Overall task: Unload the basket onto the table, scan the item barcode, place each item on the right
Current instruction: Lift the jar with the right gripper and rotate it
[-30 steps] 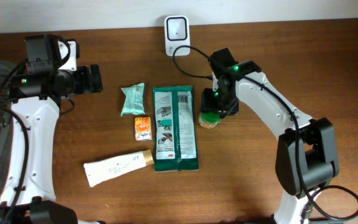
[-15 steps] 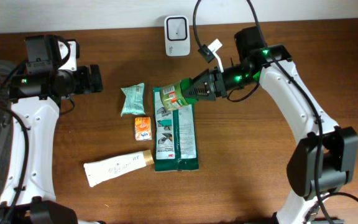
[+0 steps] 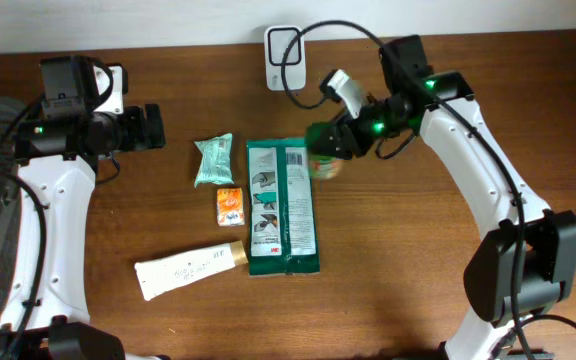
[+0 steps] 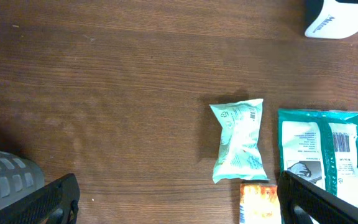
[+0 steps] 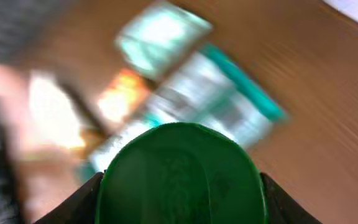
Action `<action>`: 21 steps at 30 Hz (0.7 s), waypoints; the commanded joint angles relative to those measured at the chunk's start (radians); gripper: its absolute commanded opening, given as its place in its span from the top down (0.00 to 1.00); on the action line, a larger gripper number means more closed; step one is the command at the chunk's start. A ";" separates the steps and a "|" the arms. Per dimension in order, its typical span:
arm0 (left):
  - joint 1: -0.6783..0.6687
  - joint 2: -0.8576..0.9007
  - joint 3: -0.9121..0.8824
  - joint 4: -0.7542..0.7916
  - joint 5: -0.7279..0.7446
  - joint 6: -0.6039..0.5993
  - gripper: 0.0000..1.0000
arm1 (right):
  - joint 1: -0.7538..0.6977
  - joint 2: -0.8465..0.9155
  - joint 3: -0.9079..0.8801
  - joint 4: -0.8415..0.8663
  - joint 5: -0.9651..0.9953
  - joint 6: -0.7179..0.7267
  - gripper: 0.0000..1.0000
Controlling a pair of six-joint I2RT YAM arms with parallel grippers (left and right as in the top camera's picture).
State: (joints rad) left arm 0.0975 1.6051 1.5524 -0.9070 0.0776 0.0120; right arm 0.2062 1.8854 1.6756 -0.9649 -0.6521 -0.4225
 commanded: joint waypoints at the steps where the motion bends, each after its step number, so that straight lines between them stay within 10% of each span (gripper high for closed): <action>1: 0.004 -0.005 0.005 0.001 0.004 0.019 0.01 | -0.001 0.020 0.023 0.023 0.368 0.133 0.63; 9: 0.004 -0.005 0.005 0.001 0.004 0.019 0.01 | -0.005 0.214 0.023 0.308 0.455 0.133 0.62; 21: 0.004 -0.005 0.005 0.001 0.004 0.019 0.01 | -0.028 0.190 0.072 0.093 0.468 0.143 0.41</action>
State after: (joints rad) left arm 0.0975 1.6054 1.5524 -0.9081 0.0776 0.0116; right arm 0.1894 2.1029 1.7100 -0.9066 -0.1730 -0.2874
